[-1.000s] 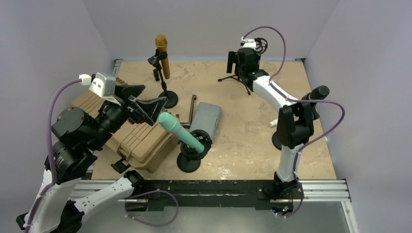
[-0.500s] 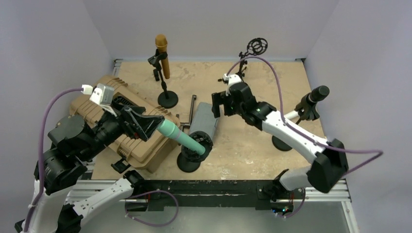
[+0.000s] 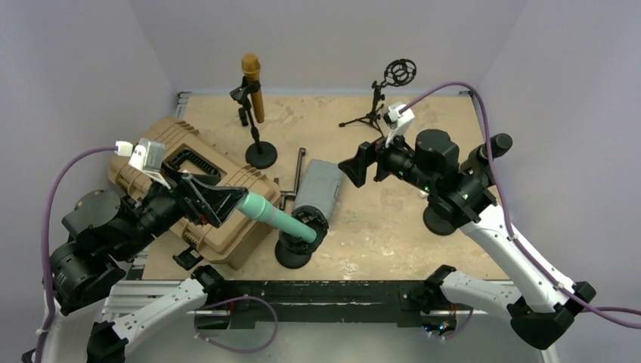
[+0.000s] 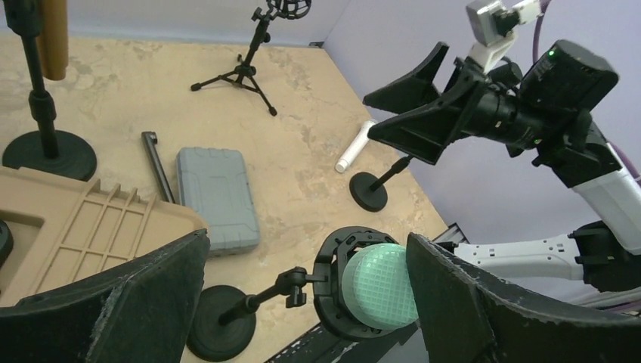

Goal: Remove the microphone from the stand

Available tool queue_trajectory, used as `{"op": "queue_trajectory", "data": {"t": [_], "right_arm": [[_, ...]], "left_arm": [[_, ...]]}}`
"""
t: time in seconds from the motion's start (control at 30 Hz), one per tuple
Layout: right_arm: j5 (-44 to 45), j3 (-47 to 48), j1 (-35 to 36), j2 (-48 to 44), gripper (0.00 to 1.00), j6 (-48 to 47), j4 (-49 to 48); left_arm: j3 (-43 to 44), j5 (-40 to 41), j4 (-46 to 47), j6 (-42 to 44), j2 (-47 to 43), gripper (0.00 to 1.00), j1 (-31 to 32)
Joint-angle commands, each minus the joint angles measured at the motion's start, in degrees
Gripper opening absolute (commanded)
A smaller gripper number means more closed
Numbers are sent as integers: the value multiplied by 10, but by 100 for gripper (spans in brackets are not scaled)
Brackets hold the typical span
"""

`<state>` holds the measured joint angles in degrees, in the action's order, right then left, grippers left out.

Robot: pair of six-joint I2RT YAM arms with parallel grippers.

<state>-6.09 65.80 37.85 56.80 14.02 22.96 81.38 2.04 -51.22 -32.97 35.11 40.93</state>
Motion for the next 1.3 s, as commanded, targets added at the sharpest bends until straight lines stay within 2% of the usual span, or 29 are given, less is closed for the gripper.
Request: {"op": "queue_trajectory", "data": {"t": [0.0,0.13,0.27,0.43,0.57,0.67,0.9,1.0,1.1,1.27], "right_arm": [[-86,81,16,37,98,-32,-8],[-109,143,86,69,98,-62,-6],[-48,215,196,115,98,-97,39],[-61,222,238,99,98,-83,18],[-31,229,273,120,98,-69,31],[4,212,291,126,98,-43,11],[52,194,310,144,93,-4,-14],[52,186,315,153,86,5,-26],[59,182,318,164,80,15,-33],[72,187,321,171,69,25,-36]], "left_arm": [[68,13,-34,54,61,100,-1],[90,13,-24,77,96,100,-1],[75,7,10,85,104,100,-1],[82,7,18,100,109,100,-1],[75,10,26,101,103,100,-1],[83,7,34,110,106,100,-1],[164,24,30,154,133,100,-1],[183,60,43,181,131,100,-1],[163,119,74,214,111,100,-1],[59,202,163,257,49,100,-1]]}}
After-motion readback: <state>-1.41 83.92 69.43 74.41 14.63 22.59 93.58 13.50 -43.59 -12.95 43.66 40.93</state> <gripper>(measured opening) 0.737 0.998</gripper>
